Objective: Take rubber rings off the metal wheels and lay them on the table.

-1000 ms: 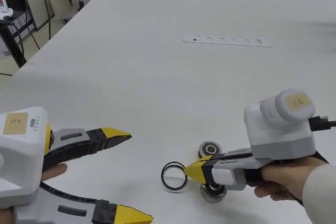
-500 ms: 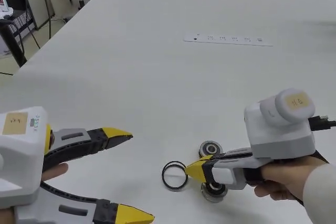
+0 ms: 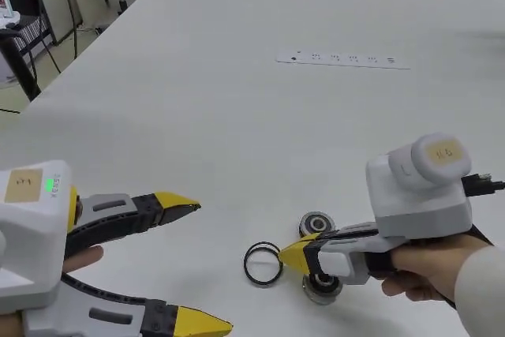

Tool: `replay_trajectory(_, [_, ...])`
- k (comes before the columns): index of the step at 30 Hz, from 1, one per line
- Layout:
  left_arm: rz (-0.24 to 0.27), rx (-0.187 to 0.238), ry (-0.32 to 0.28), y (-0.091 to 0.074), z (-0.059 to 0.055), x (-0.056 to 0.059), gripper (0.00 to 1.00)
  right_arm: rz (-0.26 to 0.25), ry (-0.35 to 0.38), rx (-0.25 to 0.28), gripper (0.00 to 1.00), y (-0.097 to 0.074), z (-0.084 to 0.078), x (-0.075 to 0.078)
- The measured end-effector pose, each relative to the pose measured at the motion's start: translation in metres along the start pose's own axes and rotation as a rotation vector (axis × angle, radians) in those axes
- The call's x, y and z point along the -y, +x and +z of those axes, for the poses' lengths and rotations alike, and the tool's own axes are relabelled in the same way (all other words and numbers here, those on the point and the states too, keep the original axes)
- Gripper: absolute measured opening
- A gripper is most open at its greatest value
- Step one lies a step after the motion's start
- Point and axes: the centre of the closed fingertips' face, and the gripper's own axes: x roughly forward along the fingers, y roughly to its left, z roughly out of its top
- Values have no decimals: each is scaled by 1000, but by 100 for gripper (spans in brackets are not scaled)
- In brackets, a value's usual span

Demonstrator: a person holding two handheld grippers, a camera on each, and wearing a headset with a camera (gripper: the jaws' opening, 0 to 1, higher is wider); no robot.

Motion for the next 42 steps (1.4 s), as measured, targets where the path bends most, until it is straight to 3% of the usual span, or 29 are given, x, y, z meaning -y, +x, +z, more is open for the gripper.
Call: replay_trajectory(42, [-3,-9,0,1,-2,0,75,-42,-64,-13,0,3,-2,6])
